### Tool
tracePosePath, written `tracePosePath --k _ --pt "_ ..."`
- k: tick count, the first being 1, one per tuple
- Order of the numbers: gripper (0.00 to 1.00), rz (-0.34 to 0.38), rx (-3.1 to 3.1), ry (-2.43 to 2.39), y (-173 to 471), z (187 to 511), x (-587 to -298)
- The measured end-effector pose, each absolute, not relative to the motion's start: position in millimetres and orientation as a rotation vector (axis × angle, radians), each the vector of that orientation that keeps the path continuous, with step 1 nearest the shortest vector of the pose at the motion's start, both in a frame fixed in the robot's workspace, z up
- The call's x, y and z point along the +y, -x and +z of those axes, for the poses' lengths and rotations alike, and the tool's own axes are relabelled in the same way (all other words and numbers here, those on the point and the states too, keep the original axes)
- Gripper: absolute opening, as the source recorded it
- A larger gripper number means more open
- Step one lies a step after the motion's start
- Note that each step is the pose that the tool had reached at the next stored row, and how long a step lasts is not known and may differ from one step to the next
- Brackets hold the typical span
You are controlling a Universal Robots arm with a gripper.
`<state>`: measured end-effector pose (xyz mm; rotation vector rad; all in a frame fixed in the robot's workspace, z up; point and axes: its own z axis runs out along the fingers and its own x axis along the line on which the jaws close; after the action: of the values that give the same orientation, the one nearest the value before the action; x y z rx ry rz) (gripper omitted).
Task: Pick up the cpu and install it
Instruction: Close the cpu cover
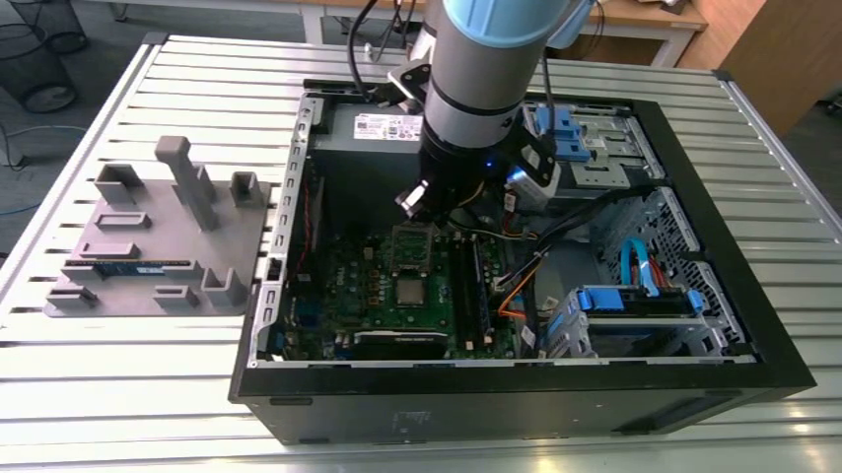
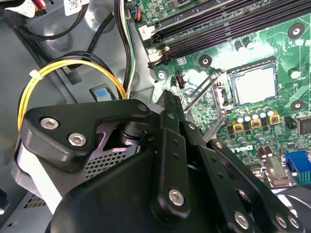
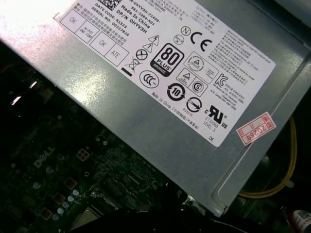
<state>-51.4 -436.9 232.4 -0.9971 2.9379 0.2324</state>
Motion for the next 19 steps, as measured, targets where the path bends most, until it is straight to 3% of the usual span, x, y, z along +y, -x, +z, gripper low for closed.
tracePosePath --k 19 --pt "0.11 0.233 2.931 1.023 51.2 236.1 -437.0"
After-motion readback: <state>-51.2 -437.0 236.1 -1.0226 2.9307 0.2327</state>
